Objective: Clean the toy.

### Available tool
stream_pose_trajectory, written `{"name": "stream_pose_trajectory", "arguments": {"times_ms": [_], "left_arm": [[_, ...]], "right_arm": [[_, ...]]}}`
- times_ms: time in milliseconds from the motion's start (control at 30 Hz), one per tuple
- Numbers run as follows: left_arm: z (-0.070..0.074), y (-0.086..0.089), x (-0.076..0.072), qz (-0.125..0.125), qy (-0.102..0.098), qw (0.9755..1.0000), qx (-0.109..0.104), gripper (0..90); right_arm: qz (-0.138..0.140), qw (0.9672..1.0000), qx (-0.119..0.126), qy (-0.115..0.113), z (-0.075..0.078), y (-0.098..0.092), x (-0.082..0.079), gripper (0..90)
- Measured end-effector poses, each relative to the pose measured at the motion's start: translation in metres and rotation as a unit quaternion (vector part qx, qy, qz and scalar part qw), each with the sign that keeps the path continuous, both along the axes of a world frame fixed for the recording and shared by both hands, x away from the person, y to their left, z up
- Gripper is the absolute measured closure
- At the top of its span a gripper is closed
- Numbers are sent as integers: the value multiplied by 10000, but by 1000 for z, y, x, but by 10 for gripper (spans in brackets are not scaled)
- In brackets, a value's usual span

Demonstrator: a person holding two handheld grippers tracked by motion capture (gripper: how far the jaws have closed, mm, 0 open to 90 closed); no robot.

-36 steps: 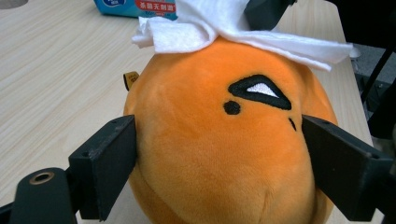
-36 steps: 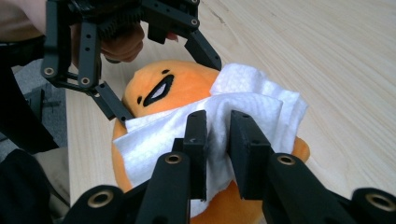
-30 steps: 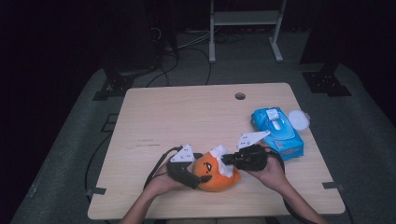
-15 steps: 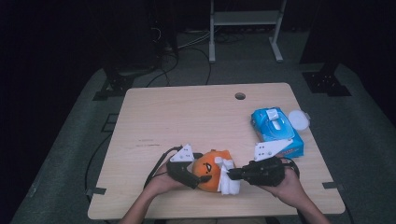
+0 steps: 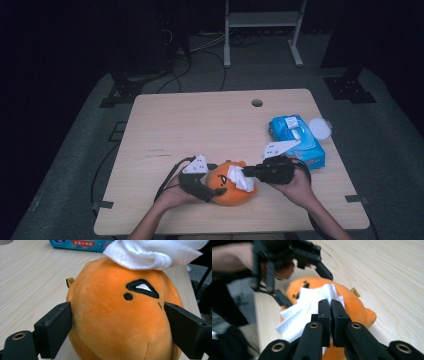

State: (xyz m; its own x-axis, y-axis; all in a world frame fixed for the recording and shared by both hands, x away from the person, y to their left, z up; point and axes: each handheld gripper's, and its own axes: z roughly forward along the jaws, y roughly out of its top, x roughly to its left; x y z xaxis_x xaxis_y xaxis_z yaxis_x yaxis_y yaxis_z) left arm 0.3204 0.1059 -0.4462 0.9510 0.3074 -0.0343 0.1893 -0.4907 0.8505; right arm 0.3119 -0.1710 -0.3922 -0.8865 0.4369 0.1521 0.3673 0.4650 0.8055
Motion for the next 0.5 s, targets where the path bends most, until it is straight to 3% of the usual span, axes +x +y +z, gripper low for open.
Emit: {"name": "stream_pose_trajectory", "arguments": {"times_ms": [33, 133, 233, 500], "left_arm": [[0, 0, -1, -6, -10, 10000, 24, 114], [0, -1, -1, -4, -18, 10000, 43, 114], [1, -2, -1, -11, -41, 9999, 97, 114], [2, -3, -2, -96, -87, 9995, 276, 110]], "right_arm": [[36, 9999, -117, -109, -4, 7, -1, 834], [210, 9996, -23, -175, -5, 13, -3, 703], [435, 9986, -94, -303, -7, 19, -4, 644], [492, 9967, -306, -574, -18, 33, -6, 632]]}}
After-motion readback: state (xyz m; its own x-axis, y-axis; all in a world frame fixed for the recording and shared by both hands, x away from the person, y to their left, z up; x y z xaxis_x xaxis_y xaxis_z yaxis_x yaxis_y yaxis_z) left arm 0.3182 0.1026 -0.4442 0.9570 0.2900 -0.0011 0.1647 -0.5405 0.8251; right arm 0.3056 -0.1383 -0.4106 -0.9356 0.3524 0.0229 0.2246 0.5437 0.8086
